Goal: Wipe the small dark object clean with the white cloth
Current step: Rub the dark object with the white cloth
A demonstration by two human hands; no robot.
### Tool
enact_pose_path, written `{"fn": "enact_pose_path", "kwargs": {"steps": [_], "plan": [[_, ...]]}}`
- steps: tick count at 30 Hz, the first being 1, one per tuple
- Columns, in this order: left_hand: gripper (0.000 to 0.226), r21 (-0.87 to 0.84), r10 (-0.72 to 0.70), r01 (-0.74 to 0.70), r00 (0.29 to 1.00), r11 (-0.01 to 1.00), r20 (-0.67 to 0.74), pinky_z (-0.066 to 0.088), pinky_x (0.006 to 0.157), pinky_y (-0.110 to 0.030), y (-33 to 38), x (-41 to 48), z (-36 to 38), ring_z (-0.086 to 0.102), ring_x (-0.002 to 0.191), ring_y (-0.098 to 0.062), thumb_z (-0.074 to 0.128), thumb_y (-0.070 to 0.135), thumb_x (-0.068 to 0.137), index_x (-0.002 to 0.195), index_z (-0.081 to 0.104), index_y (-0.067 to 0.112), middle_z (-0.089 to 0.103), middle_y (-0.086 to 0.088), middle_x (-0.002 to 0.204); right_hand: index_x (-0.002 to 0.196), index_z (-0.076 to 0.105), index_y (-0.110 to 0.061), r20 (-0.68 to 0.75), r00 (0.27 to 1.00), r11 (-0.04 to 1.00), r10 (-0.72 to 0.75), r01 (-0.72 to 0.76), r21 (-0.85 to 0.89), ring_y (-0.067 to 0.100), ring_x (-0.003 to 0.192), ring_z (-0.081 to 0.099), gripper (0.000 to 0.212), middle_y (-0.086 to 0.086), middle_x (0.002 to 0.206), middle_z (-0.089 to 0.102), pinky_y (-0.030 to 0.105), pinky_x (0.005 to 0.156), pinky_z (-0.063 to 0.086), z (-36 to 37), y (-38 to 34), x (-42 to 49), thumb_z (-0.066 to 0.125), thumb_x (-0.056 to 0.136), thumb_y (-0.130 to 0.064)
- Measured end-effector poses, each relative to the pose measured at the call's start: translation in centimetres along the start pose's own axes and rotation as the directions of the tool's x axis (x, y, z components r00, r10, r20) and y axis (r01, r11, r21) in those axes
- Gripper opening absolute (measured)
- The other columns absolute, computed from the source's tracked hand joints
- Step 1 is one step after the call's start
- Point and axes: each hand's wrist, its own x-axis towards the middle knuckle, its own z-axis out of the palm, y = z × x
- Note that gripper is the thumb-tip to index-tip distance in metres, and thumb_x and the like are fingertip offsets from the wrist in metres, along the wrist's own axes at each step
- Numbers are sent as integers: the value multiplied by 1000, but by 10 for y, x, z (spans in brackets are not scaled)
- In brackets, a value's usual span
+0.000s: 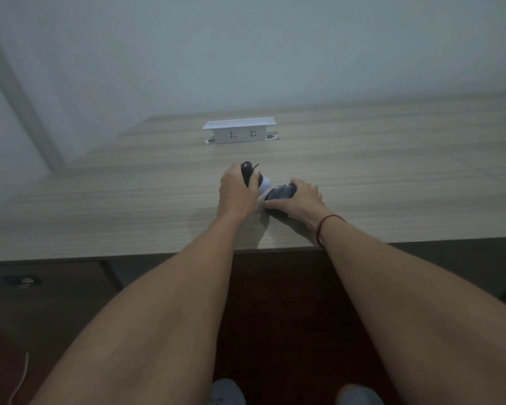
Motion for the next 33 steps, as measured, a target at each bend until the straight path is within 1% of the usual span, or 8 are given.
{"fn": "enact_pose_path", "kwargs": {"steps": [3,7,11,14,19,26,31,33], "plan": [[30,-45,-72,76,995,996,70,53,87,-39,-3,-2,4,60,95,-27,58,28,92,108,60,3,64,-14,106,133,48,-15,54,998,997,-20,16,77,28,120,49,87,5,124,51,47,104,44,-3,2,1,85,60,-46],[26,36,-67,64,995,997,76,50,79,-35,-11,-3,2,56,88,-23,58,26,92,106,60,3,62,-13,102,114,50,-26,68,997,991,-24,15,132,28,112,55,81,-2,103,53,46,102,46,-3,2,-1,78,42,-51],[27,-79,6,-7,1000,997,-10,49,75,-32,2,-2,1,55,83,-21,58,27,91,99,62,2,60,-7,90,130,50,-22,85,995,996,-61,55,72,28,116,54,87,5,122,57,47,103,45,-4,2,-1,76,53,-53],[26,17,-17,17,998,1000,52,52,78,-34,-4,-6,7,58,85,-22,58,28,91,102,61,4,63,-11,98,143,39,-20,101,993,998,-54,49,47,31,126,47,111,8,139,50,49,108,40,-4,0,-1,71,45,-62],[27,-38,30,-31,999,999,-32,52,75,-37,0,-1,3,55,80,-22,58,27,91,94,62,0,60,-9,87,134,47,-19,94,993,997,-76,75,14,29,122,50,87,7,132,55,48,107,41,-1,2,0,81,61,-52],[31,155,107,-129,984,979,141,42,73,-31,8,11,1,58,88,-28,57,30,92,103,60,1,63,-18,102,133,50,-15,57,993,993,-99,95,68,25,120,52,77,0,123,58,45,104,44,0,8,4,82,68,-43],[29,165,14,-38,990,986,142,45,78,-33,-3,3,5,60,96,-29,57,27,93,107,60,2,63,-17,108,130,52,-18,9,997,990,-80,78,114,29,119,52,86,4,123,60,47,103,45,5,10,1,81,55,-49],[28,80,-11,4,996,997,86,49,82,-36,-6,-1,3,61,97,-29,57,27,93,106,61,2,63,-15,106,125,55,-20,-14,997,986,-80,82,147,29,115,55,88,4,118,62,47,99,48,6,10,-1,78,46,-51]]}}
